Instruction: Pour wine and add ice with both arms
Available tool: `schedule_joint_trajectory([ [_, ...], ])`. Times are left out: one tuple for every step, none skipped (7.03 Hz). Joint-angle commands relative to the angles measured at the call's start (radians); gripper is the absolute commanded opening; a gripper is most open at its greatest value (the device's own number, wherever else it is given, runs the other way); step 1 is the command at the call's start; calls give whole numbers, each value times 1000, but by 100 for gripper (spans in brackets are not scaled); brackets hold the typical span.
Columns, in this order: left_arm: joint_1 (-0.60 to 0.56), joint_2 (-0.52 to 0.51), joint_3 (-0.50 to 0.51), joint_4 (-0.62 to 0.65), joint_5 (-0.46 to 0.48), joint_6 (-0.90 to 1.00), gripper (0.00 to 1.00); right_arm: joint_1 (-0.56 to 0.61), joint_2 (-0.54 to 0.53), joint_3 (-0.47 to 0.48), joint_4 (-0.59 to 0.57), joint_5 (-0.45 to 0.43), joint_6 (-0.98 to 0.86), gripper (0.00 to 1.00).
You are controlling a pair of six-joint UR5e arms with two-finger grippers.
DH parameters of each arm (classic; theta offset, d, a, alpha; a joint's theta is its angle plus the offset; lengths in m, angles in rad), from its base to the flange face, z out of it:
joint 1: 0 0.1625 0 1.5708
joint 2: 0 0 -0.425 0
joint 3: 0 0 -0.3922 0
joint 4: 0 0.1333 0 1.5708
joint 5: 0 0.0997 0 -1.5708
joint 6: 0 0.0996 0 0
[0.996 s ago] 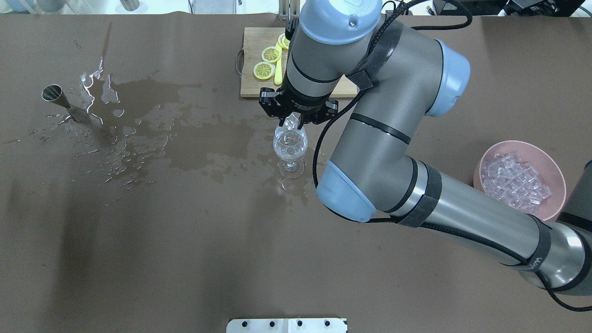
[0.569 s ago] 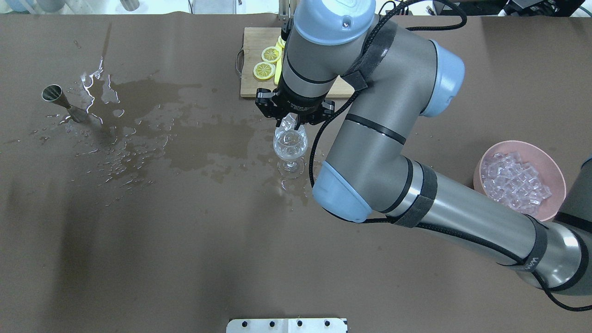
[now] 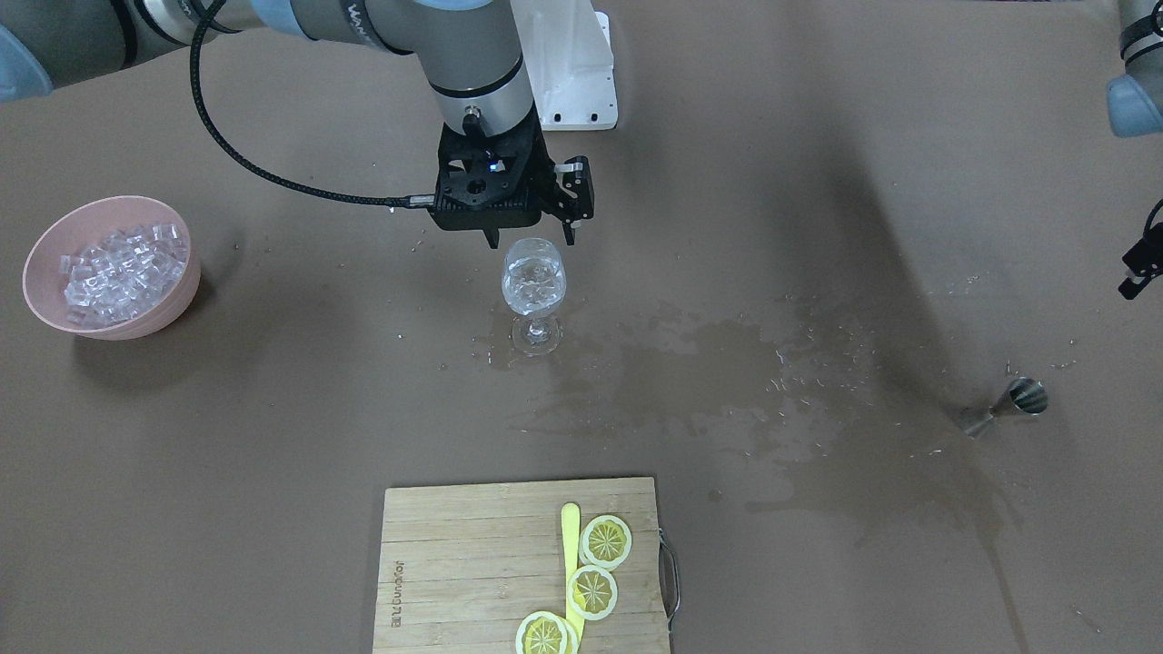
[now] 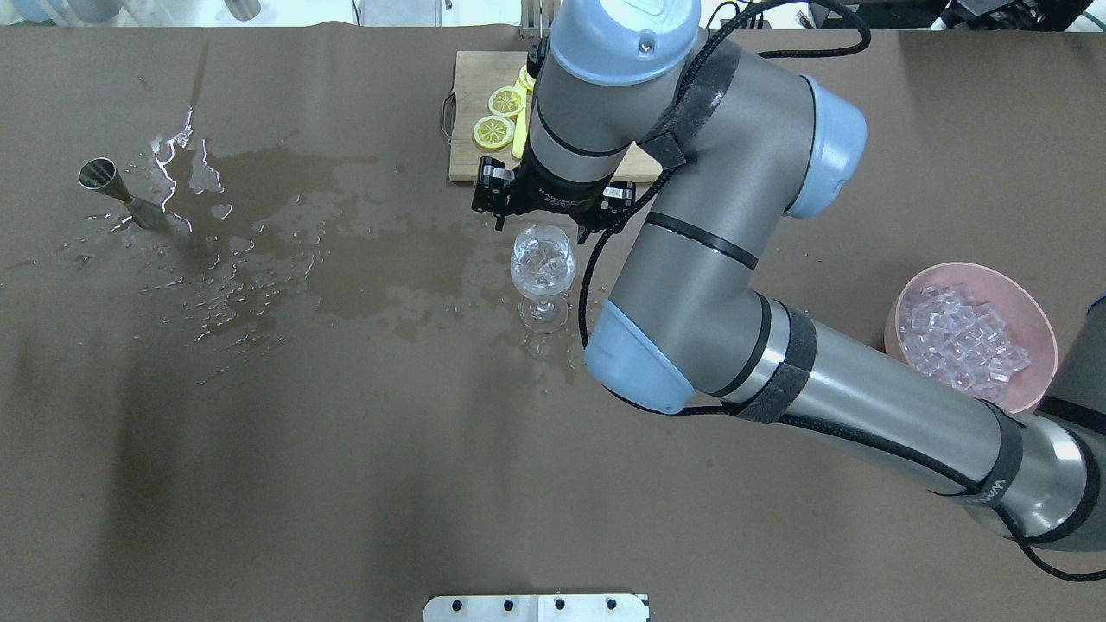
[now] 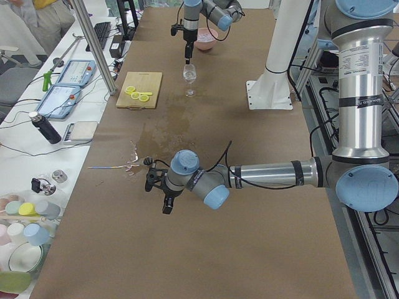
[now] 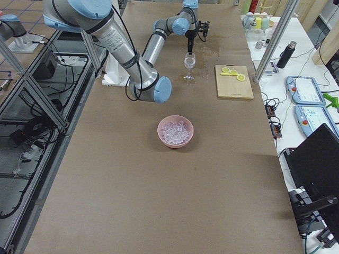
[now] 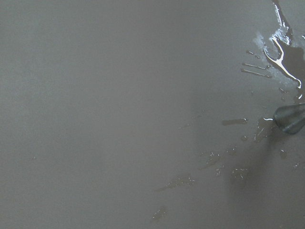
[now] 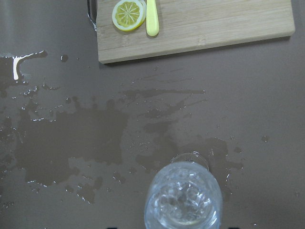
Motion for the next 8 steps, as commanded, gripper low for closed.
schedule_joint_trajectory([
  [0,-25,0,13,7,1,99,95,-60,29,-1,52,-24,99],
  [0,-48,2,35,6,-3,99,183,-146,66,-1,110,-142,99],
  [-2,-70,-12,119,-2,-4,99,278,-251,93,-1,174,-264,99],
  [-2,-70,-16,138,-2,-1,99,358,-351,113,-1,190,-404,99],
  [-3,-68,-13,148,-40,2,99,421,-445,109,1,183,-582,100],
  [-18,-71,-18,217,-142,10,99,481,-516,106,1,184,-754,100],
  [-32,-59,-27,230,-227,10,99,553,-592,106,1,193,-868,100],
  [-31,-56,-41,234,-227,-2,99,593,-661,100,1,200,-957,100],
])
